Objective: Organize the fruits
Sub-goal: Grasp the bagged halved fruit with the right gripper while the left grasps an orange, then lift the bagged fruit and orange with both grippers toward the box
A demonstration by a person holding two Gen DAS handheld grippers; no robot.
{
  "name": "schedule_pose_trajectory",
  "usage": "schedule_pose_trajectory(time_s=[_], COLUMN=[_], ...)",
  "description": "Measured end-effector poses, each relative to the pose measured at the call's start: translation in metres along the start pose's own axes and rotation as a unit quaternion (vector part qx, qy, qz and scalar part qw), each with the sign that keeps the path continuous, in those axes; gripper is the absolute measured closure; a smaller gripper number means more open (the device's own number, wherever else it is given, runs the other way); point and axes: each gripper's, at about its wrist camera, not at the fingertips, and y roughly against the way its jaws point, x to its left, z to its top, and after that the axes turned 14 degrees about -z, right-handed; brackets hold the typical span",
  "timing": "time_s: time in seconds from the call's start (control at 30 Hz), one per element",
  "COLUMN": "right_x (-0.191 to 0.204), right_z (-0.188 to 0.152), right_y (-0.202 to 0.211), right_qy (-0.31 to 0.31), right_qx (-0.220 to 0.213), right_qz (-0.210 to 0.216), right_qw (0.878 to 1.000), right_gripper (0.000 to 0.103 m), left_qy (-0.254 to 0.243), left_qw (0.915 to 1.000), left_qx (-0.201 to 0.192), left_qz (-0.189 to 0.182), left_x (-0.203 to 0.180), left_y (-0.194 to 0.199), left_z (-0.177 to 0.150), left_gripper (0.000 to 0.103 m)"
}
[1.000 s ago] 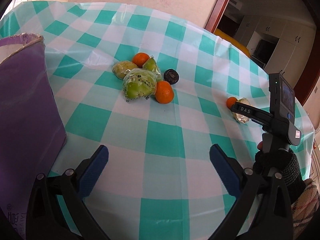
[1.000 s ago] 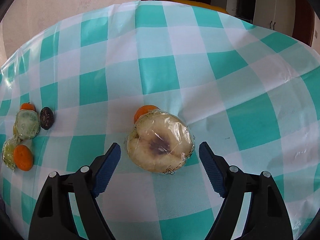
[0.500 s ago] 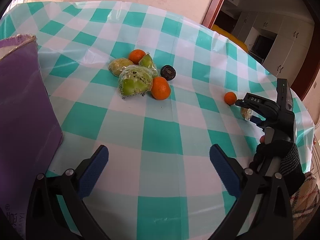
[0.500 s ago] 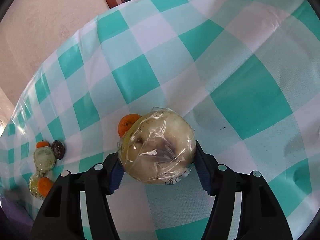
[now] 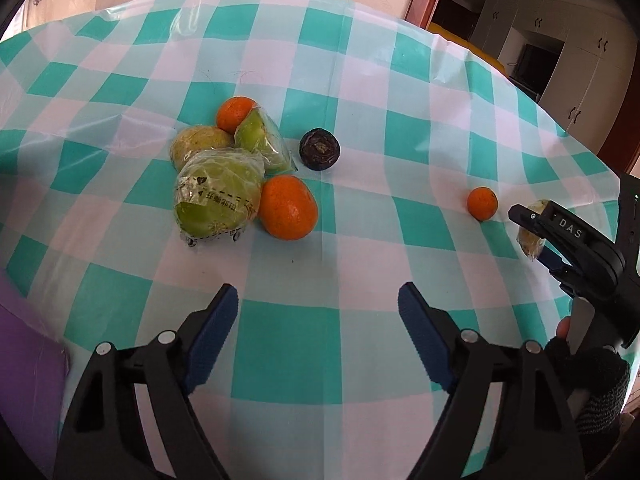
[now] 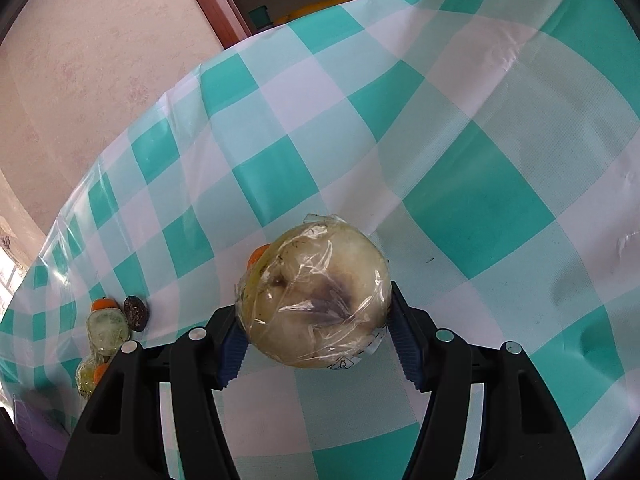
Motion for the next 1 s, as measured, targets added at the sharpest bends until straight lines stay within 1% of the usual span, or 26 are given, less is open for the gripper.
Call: schedule_pose_trajectory(time_s=[0.03, 0.07, 0.2, 0.23, 0.27, 0.3, 0.33, 0.43, 0.6, 0.7, 0.8, 1.0], right_x=[0.000, 0.000, 0.003, 0.003, 0.006, 0.006, 0.006, 0.006, 0.007, 0.008, 0.007, 0.006], right_z=[0.001, 0.001, 0.002, 0.002, 0.002, 0.002, 0.002, 0.001, 0.002, 0.001, 0.002, 0.000], right_y=[-0.001, -0.001, -0.001, -0.001, -0.002, -0.002, -0.002, -0.001, -0.001, -0.001, -0.003, 0.000], right_qy=[-0.001, -0.001, 0.006, 0.007, 0.007, 0.008, 0.008, 0.007, 0.006, 0.004, 0.003, 0.004], right_qx=[0.001, 0.001, 0.005, 0.005, 0.005, 0.005, 0.006, 0.004, 0.004, 0.004, 0.007, 0.002], right_qz=[0.001, 0.002, 0.006, 0.007, 0.007, 0.008, 0.009, 0.013, 0.013, 0.011, 0.008, 0.013], right_qw=[1.000, 1.000, 1.000, 1.000, 1.000, 1.000, 1.000, 1.000, 1.000, 1.000, 1.000, 1.000], right_gripper=[0.042, 0.042, 0.042, 0.042, 0.042, 0.042, 0.042, 0.042, 0.042, 0.042, 0.042, 0.042], left_qy=[0.004, 0.002, -0.003, -0.002, 0.000, 0.002, 0.004, 0.025, 0.047, 0.051, 0.042, 0.053], left_qw=[1.0000, 0.9999, 0.9988, 0.9986, 0.9985, 0.9983, 0.9980, 0.9993, 0.9986, 0.9983, 0.9987, 0.9976], left_qx=[0.008, 0.006, 0.011, 0.010, 0.008, 0.007, 0.004, -0.008, -0.023, -0.029, -0.030, -0.044], left_qz=[0.005, 0.015, 0.048, 0.052, 0.053, 0.059, 0.064, 0.027, -0.001, -0.004, -0.005, -0.007], left_x=[0.001, 0.001, 0.002, 0.004, 0.005, 0.007, 0.010, 0.020, 0.026, 0.026, 0.021, 0.023], left_y=[-0.008, -0.013, -0.032, -0.035, -0.037, -0.038, -0.039, -0.030, -0.008, 0.002, 0.008, 0.023], left_z=[0.006, 0.011, 0.030, 0.034, 0.038, 0.041, 0.042, 0.040, 0.022, 0.011, 0.003, -0.011], left_gripper=[0.037, 0.040, 0.043, 0.044, 0.047, 0.052, 0.066, 0.067, 0.067, 0.067, 0.067, 0.067])
